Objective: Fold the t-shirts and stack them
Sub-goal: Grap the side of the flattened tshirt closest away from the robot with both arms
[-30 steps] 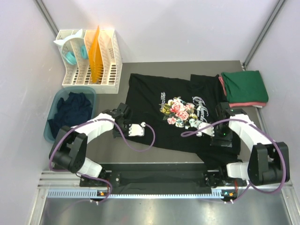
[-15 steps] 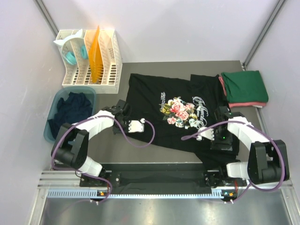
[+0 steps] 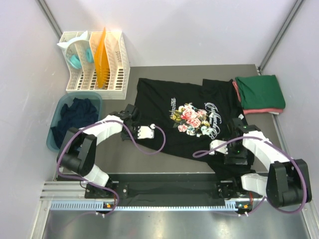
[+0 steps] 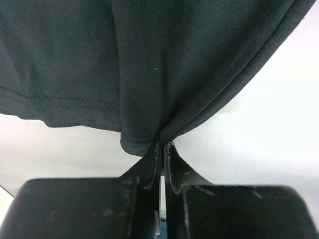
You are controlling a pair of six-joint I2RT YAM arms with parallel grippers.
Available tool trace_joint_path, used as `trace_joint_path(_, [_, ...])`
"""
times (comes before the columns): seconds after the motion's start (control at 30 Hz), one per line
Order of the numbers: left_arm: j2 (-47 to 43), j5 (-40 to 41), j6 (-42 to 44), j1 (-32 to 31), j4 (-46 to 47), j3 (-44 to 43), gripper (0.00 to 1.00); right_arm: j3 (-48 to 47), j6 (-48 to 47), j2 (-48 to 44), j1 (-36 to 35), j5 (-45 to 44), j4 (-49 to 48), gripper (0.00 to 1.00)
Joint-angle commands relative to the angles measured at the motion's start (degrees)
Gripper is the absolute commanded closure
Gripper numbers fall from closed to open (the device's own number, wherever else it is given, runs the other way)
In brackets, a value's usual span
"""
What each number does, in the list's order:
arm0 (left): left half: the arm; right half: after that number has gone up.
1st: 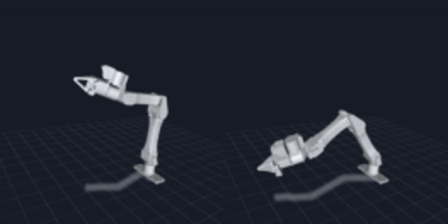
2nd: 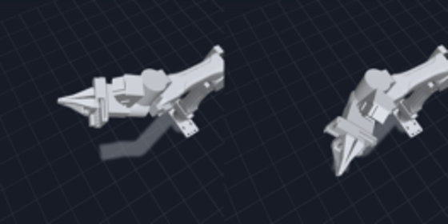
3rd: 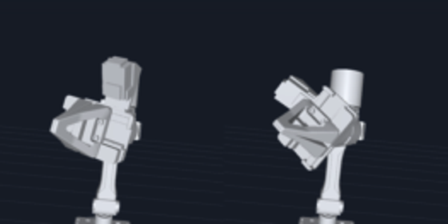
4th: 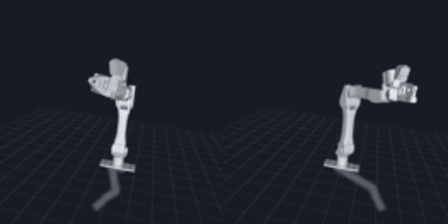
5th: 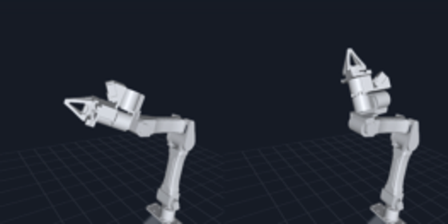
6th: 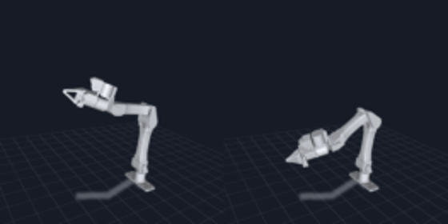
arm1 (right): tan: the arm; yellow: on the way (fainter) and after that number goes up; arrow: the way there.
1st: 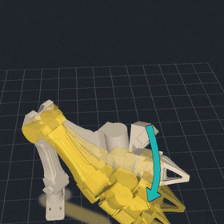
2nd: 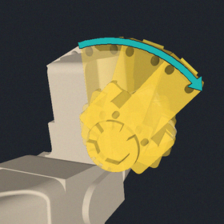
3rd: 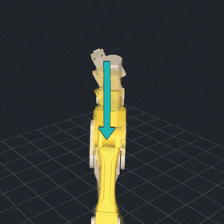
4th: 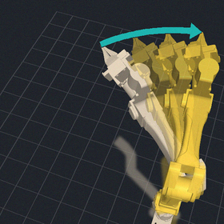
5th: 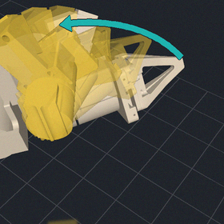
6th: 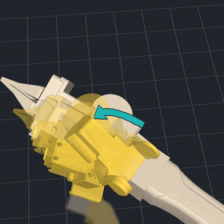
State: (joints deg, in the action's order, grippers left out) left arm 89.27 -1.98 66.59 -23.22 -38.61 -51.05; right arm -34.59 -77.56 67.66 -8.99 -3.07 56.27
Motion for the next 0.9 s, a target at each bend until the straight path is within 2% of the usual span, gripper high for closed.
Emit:
trace_joint_path(0.0, [0.28,-0.13,0.47,0.37,0.91,-2.04,1.0,0.3,-0.92,-2.09,-0.76,0.09,1.47,0.24])
trace_joint_path(0.17, [-0.15,-0.31,0.3,0.37,0.82,-1.69,1.0,-0.75,-0.31,-2.88,-0.76,1.4,1.74,0.21])
trace_joint_path(0.37, [0.11,-0.22,0.12,0.37,0.82,-2.13,1.0,3.91,0.74,0.63,-1.02,-1.24,-5.02,0.26])
trace_joint_path(0.43, [-0.06,-0.13,0.3,0.37,0.82,-2.13,1.0,4.7,1.35,1.6,-1.02,-1.32,-6.86,0.32])
trace_joint_path(0.5, [-0.24,-0.04,0.47,0.37,0.55,-2.13,1.0,4.79,2.06,2.65,-1.03,-1.67,-7.84,0.46])
trace_joint_path(0.53, [-0.33,0.04,0.47,0.37,0.47,-2.13,1.0,4.71,2.41,3.0,-0.94,-2.02,-8.36,0.55])
trace_joint_path(0.57, [-0.68,0.13,0.65,0.37,0.29,-1.95,1.0,4.44,2.59,3.27,-0.94,-2.46,-8.98,0.72])
trace_joint_path(0.63, [-1.29,0.13,0.91,0.37,0.29,-1.6,1.0,3.57,2.85,2.75,-0.94,-3.6,-9.51,0.86])
trace_joint_path(0.67, [-1.47,0.13,1.09,0.37,0.29,-1.16,1.0,3.22,2.59,2.31,-0.94,-4.48,-9.25,0.97])
trace_joint_path(0.7, [-1.56,0.22,1.26,0.37,0.2,-1.07,1.0,2.34,1.54,1.17,-1.02,-4.92,-9.16,1.0])
trace_joint_path(0.87, [-2.17,-0.04,1.26,0.46,-0.67,-1.07,1.0,-2.58,-1.54,-1.65,-0.94,-8.09,-4.69,1.0])
